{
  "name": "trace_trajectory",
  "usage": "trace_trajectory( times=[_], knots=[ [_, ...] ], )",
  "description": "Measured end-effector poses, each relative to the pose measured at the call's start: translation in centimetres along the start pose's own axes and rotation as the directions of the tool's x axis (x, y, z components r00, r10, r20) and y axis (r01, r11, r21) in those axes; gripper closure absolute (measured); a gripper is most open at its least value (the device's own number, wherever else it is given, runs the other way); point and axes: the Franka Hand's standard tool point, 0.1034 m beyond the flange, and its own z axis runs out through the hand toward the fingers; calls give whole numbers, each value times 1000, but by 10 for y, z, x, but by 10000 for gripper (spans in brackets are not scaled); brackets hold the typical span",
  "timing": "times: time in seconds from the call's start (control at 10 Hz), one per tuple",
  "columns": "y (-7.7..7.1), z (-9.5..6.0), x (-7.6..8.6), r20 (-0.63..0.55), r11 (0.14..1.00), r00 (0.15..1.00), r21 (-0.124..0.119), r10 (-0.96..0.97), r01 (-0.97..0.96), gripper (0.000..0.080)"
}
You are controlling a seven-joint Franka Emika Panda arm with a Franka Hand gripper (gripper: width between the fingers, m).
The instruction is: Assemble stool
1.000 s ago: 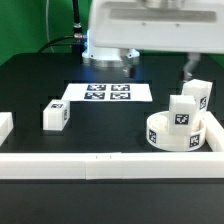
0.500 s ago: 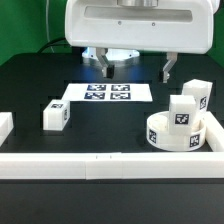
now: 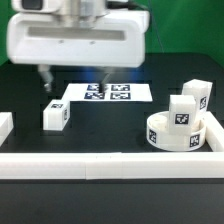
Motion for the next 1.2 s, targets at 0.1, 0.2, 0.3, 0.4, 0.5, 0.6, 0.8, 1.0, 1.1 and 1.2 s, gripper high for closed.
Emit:
trace_trajectory(
  times=[0.1,0.2,0.3,0.4,0.5,0.6,0.8,1.0,1.1,1.2],
  knots=[
    [7,2,-1,3,1000,1000,0,11,-11,150],
    [4,2,-1,3,1000,1000,0,8,-8,150],
    [4,3,-1,3,1000,1000,0,8,-8,150],
    [6,3,-2,5,1000,1000,1,11,-11,150],
    [16,9,-8,20,999,999,11,48,-48,150],
    [29,15,-16,45,996,995,17,87,-88,150],
    [41,21,-24,57,996,995,16,87,-88,150],
    [37,20,-23,77,996,993,23,85,-87,150],
    [36,21,-26,103,996,991,30,84,-88,150],
    [32,22,-30,170,995,982,47,77,-86,150]
  ],
)
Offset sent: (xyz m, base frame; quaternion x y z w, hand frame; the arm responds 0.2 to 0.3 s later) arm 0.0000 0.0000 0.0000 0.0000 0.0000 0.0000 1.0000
